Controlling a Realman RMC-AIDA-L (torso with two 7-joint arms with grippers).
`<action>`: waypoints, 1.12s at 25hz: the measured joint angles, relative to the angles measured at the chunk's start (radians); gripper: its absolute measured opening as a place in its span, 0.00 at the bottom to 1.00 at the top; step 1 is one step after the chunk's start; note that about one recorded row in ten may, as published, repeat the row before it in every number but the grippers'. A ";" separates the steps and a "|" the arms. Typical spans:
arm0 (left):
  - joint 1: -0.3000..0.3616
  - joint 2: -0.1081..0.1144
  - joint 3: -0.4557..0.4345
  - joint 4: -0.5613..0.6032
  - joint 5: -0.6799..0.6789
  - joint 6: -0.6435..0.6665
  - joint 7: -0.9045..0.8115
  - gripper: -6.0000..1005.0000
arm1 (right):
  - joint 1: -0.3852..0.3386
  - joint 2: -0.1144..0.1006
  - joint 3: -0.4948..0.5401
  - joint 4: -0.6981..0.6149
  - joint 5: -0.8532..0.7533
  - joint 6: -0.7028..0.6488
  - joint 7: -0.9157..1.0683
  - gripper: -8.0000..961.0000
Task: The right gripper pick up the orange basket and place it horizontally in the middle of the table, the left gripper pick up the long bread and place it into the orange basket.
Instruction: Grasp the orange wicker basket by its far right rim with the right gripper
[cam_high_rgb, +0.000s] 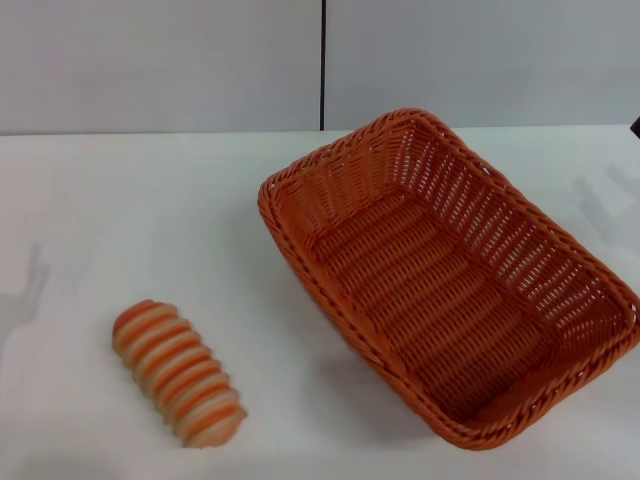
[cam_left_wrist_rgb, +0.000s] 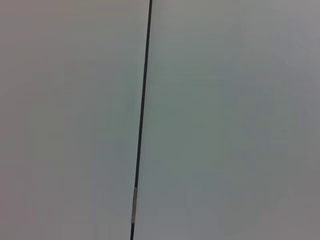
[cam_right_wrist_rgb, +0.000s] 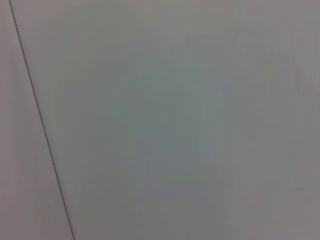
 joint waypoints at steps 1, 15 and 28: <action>0.000 0.000 0.000 0.000 0.000 0.000 0.000 0.81 | 0.001 0.000 -0.001 0.000 0.000 -0.002 0.000 0.57; -0.011 0.001 -0.013 0.009 0.000 -0.010 0.000 0.81 | 0.009 -0.003 -0.004 -0.038 -0.046 -0.012 0.040 0.57; -0.036 0.002 -0.029 0.026 0.000 -0.072 0.000 0.81 | 0.035 -0.004 -0.039 -0.681 -0.472 0.102 0.895 0.57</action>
